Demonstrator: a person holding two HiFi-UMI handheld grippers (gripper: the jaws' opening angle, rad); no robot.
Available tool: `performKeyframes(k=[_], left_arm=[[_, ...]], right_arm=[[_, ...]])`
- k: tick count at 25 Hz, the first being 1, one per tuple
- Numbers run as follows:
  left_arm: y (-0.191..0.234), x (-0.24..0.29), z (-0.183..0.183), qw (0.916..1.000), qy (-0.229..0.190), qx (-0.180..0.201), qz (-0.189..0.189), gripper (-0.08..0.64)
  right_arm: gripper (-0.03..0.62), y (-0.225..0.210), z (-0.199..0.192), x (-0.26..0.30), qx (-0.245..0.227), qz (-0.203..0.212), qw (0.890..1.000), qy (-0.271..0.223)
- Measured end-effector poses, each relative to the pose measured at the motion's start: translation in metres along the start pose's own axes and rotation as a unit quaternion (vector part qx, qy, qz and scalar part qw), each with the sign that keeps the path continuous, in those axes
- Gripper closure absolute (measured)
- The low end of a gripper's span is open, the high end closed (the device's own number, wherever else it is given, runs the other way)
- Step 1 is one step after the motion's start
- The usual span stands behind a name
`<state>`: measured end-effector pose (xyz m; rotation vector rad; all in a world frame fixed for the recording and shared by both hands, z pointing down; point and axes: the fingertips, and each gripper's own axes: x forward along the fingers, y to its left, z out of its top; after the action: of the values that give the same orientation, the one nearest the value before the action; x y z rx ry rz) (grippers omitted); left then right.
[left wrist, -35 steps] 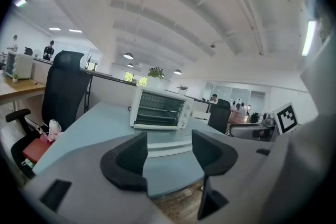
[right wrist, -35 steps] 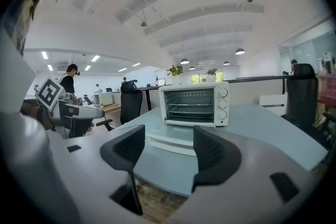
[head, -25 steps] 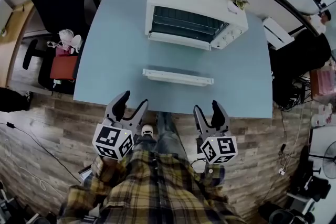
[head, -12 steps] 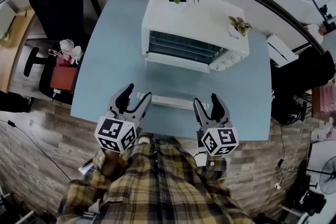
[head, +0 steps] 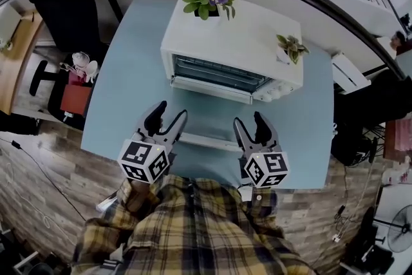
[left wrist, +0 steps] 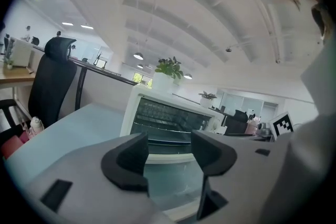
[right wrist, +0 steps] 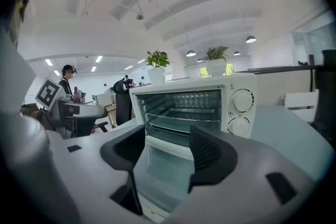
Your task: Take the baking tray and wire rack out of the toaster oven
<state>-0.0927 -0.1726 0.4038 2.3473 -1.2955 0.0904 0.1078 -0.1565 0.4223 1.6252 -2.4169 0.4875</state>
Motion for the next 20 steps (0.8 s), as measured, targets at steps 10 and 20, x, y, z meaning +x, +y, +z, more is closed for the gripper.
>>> performKeyframes(k=[10,20], left_arm=[[-0.017,0.035,-0.006,0.9995,0.018,0.008,-0.024,0.319],[-0.014,0.054,-0.001,0.9983,0.011,-0.024,-0.052,0.324]], right_arm=[[0.323,-0.017,0.0,0.016,0.03,0.012,0.999,0.003],[0.324,-0.033,0.001,0.025,0.103,-0.028,0.994,-0.033]])
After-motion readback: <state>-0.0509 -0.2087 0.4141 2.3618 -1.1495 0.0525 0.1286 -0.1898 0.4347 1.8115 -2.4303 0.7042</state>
